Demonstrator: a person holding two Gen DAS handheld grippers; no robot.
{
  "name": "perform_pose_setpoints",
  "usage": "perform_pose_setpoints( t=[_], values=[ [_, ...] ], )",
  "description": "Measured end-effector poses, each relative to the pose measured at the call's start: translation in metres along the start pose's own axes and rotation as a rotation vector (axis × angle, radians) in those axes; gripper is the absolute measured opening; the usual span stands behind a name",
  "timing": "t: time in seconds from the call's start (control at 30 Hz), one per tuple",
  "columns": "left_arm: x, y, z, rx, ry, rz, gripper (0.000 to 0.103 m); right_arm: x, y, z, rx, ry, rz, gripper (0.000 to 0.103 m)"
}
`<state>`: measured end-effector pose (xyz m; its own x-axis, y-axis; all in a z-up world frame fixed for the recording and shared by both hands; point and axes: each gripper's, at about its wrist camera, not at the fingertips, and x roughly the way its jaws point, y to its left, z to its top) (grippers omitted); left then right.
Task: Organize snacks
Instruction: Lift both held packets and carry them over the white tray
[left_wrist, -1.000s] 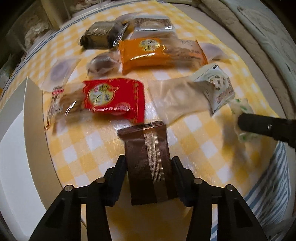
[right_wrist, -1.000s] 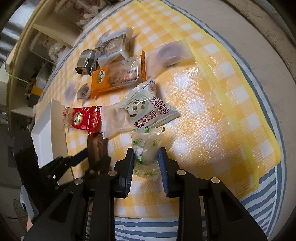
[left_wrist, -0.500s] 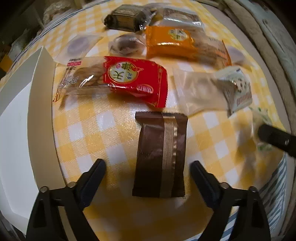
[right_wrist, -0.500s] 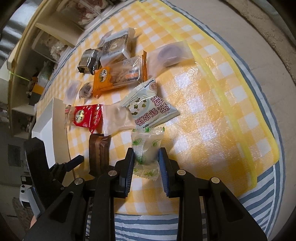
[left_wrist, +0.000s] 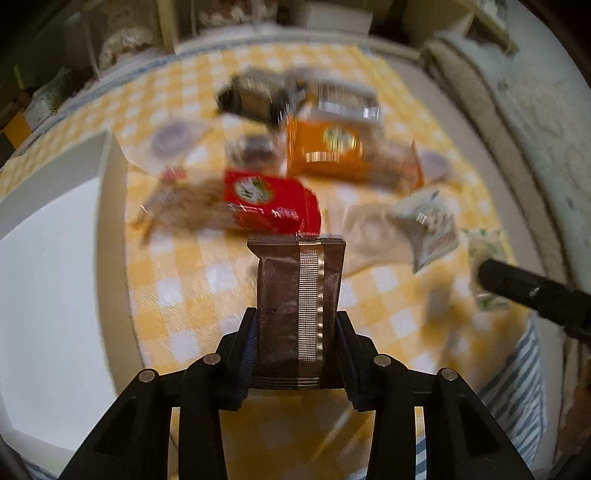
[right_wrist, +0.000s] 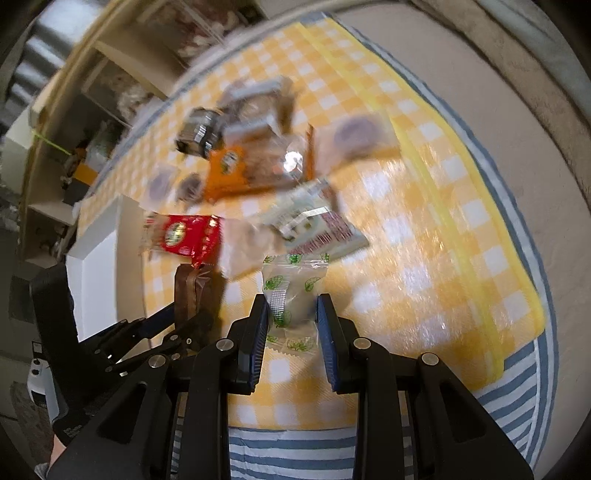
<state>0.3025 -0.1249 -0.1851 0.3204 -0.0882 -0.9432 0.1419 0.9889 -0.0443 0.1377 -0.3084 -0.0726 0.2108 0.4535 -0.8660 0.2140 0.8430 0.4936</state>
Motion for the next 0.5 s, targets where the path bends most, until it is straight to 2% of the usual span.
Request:
perform_pose_setpoints(
  t=[0.2, 0.27, 0.33, 0.4, 0.43, 0.5],
  values=[
    [-0.064, 0.005, -0.01, -0.038, -0.132, -0.027, 0.039, -0.019, 0.02, -0.003, -0.058, -0.097, 0.009, 0.027],
    [-0.065, 0.026, -0.02, -0.049, -0.16, -0.039, 0.039, -0.026, 0.028, -0.005, -0.082, -0.133, 0.008, 0.027],
    [-0.09, 0.02, -0.024, -0.059, -0.183, -0.042, 0.039, -0.031, 0.035, -0.005, -0.105, -0.162, 0.006, 0.027],
    [-0.1, 0.034, -0.033, -0.067, -0.21, -0.04, 0.039, -0.04, 0.045, -0.008, -0.148, -0.204, -0.003, 0.027],
    [-0.103, 0.037, -0.021, -0.07, -0.222, -0.037, 0.039, -0.045, 0.051, -0.009, -0.173, -0.23, -0.007, 0.027],
    [-0.107, 0.053, -0.034, -0.085, -0.25, -0.034, 0.039, -0.051, 0.059, -0.012, -0.201, -0.265, -0.002, 0.027]
  ],
)
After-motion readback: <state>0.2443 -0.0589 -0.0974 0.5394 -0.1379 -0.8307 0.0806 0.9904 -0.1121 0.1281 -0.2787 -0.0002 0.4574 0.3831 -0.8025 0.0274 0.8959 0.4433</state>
